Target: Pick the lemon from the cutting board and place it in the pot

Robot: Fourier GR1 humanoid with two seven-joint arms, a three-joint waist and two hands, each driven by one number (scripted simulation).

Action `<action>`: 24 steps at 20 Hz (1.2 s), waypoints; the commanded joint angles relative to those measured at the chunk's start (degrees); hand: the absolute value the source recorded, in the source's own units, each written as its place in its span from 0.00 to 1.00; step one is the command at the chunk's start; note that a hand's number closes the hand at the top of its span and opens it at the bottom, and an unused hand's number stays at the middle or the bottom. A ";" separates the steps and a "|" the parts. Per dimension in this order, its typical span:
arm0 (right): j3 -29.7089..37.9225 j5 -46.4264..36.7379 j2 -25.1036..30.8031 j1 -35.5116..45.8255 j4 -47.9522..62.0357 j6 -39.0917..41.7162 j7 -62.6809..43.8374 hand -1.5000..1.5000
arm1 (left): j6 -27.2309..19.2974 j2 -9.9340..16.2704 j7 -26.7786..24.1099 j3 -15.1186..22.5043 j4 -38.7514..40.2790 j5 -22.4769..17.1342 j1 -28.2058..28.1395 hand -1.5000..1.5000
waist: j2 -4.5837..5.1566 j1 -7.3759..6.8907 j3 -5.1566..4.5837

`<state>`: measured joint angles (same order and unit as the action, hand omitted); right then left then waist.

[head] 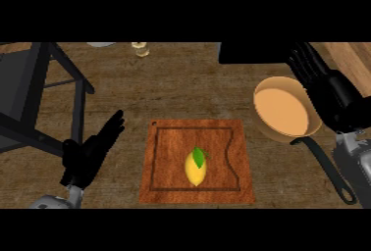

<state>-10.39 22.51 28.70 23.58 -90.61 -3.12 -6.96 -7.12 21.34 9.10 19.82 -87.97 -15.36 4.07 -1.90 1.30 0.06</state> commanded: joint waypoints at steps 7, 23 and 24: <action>-17.72 -31.76 5.69 -3.73 0.76 -12.73 -8.44 1.00 | 1.40 0.21 -0.02 -0.93 4.29 0.76 0.26 0.50 | 0.34 1.06 -2.14; -32.27 -71.22 -22.60 -22.34 -18.74 -31.76 -28.59 0.00 | 1.60 -2.92 -2.97 -1.16 8.52 2.20 -0.01 0.50 | 1.37 0.57 -0.35; -31.59 -72.57 -26.34 -19.03 -17.56 -28.91 -32.87 0.00 | 5.85 -0.08 -1.29 -3.25 8.55 -0.76 1.80 0.50 | 1.55 0.01 -0.35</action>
<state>-41.55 -43.66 6.31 3.90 -106.10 -39.51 -27.23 -3.70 20.16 6.60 17.64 -80.28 -14.86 4.16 -0.55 1.62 -0.26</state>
